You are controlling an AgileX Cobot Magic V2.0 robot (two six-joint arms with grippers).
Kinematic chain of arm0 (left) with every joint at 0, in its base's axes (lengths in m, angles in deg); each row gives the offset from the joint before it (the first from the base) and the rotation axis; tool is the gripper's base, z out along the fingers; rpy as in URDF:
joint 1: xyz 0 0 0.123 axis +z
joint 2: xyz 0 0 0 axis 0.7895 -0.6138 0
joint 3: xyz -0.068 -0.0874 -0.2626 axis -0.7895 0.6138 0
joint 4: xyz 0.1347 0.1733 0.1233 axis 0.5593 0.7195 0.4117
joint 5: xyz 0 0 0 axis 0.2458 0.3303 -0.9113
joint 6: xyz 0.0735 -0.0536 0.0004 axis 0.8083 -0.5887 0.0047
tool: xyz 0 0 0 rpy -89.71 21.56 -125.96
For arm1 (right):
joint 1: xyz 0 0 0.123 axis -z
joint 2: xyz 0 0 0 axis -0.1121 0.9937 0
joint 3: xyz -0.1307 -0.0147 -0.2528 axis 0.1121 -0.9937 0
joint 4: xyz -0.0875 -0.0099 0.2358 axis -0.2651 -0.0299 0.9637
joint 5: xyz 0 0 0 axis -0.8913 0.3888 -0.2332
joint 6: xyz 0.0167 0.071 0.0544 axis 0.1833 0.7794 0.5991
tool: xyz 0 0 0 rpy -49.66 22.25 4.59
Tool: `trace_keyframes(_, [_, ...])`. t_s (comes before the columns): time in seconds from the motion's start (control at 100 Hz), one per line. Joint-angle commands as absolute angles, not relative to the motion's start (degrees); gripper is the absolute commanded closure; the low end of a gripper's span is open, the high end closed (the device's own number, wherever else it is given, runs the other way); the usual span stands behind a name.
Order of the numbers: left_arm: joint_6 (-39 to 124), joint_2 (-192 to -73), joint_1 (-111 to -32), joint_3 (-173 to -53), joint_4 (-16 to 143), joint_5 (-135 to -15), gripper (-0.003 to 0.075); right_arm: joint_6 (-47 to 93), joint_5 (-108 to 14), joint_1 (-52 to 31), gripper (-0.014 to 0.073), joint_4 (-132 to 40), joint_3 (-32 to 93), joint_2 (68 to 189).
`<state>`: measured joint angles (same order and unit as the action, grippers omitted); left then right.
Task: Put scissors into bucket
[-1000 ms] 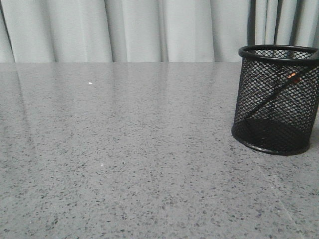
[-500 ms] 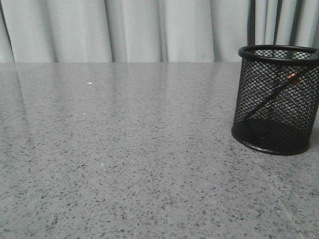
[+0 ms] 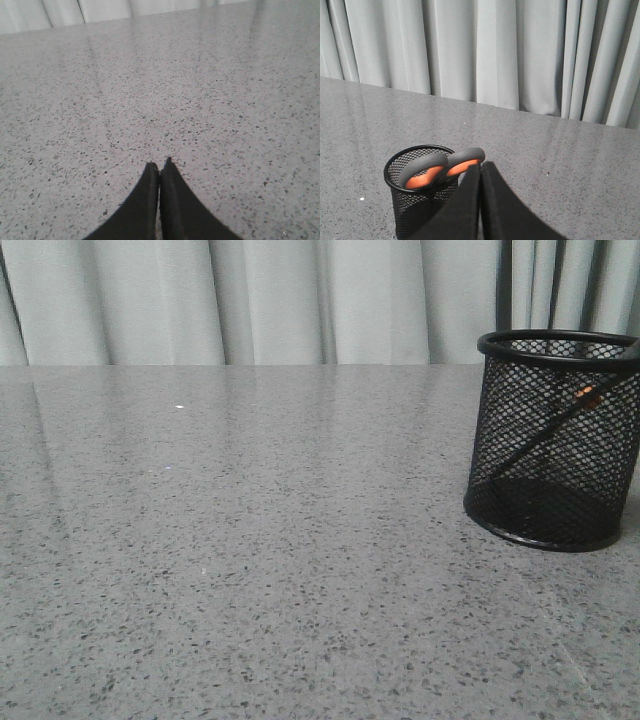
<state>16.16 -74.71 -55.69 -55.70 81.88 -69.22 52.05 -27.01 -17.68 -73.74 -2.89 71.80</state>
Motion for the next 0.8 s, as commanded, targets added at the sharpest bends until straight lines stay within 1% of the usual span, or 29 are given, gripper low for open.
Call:
trace_keyframes(0.0, [15.6,-73.4,-55.6,-54.2,81.0,-73.0,0.0741,51.6,-31.7,-17.4,0.0639,-74.7,-1.6,73.3])
trace_keyframes(0.5, [15.6,-73.4,-55.6,-54.2,81.0,-73.0,0.0741,51.6,-31.6,-17.4,0.0639,-74.7,-2.7,73.3])
trace_keyframes(0.67, [15.6,-73.4,-55.6,-54.2,81.0,-73.0,0.0741,51.6,-32.5,-17.2,0.0639,-75.5,-9.0,73.3])
trace_keyframes(0.79, [15.6,-73.4,-55.6,-54.2,81.0,-73.0,0.0741,52.3,-40.6,-14.7,0.0639,-75.2,-17.6,73.3])
